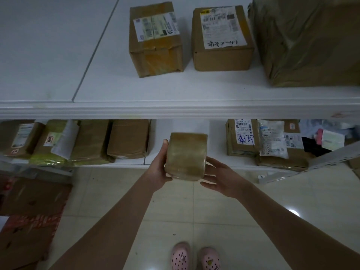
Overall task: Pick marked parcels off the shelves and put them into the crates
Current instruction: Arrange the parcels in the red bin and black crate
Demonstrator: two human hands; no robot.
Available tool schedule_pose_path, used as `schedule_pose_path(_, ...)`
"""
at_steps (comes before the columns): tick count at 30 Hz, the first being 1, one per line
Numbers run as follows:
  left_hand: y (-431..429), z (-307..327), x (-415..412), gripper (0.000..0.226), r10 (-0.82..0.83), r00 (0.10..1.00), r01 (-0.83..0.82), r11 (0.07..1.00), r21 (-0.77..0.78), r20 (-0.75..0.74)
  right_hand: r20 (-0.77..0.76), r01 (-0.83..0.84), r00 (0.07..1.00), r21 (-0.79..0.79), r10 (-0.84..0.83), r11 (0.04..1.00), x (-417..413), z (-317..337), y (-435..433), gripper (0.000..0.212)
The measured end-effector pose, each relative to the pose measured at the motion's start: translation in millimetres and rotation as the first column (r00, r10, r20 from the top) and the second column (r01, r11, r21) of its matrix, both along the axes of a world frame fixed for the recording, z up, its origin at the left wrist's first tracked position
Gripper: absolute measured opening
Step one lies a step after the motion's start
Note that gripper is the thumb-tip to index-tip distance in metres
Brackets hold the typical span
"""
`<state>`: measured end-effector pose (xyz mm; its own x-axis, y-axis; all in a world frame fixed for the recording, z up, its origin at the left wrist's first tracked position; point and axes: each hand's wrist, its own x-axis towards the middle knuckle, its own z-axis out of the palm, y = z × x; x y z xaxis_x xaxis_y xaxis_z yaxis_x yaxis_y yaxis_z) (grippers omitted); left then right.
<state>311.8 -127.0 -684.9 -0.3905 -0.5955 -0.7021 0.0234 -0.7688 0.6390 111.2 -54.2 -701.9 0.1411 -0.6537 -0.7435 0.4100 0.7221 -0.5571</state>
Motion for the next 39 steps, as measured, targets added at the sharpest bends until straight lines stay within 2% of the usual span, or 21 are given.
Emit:
schedule_pose_path(3, -3.0, 3.4, -1.7, 0.08, -0.055, 0.998, 0.055, 0.998, 0.038, -0.004, -0.007, -0.004, 1.0, -0.034, 0.003, 0.999, 4.0, 1.4, 2.0, 0.063)
schedule_pose_path(8, -3.3, -0.5, 0.4, 0.054, -0.148, 0.989, 0.148, 0.989, -0.013, 0.026, -0.002, 0.037, 0.999, -0.013, -0.037, 0.999, 2.2, 1.5, 5.8, 0.066)
schedule_pose_path(12, 5.0, 0.9, 3.8, 0.043, -0.122, 0.991, 0.124, 0.992, -0.025, 0.048, -0.007, -0.026, 1.0, -0.001, 0.026, 1.0, 0.5, 4.3, 5.6, 0.035)
schedule_pose_path(13, 7.2, 2.2, 3.6, 0.043, -0.113, 0.992, 0.115, 0.993, -0.03, 0.056, -0.008, -0.05, 0.999, 0.016, 0.05, 0.999, -0.4, 4.5, 5.0, 0.039)
schedule_pose_path(19, 16.3, 5.2, 4.7, 0.049, -0.077, 0.993, 0.087, 0.99, -0.109, 0.089, -0.001, -0.158, 0.987, -0.011, 0.158, 0.987, -3.5, 2.5, 3.3, 0.06)
schedule_pose_path(23, 18.2, 4.5, 5.3, 0.068, -0.109, 0.985, 0.127, 0.982, -0.139, 0.131, -0.057, -0.148, 0.988, -0.029, 0.146, 0.989, 5.0, 0.4, 4.2, 0.071)
schedule_pose_path(28, 23.0, -3.9, 2.1, 0.069, -0.08, 0.965, 0.122, 0.98, -0.157, 0.25, -0.11, -0.115, 0.988, -0.053, 0.109, 0.992, 21.6, 2.4, 5.5, 0.077)
schedule_pose_path(34, 37.7, -3.8, -4.3, 0.083, -0.11, 0.91, 0.188, 0.969, -0.162, 0.399, -0.277, -0.081, 0.959, -0.047, 0.065, 0.996, 38.6, 6.9, 7.1, 0.079)
schedule_pose_path(39, 50.6, 5.8, 6.0, 0.092, -0.087, 0.896, 0.186, 0.964, -0.191, 0.435, -0.413, -0.148, 0.904, -0.065, 0.108, 0.987, 52.2, 13.8, 7.7, 0.078)
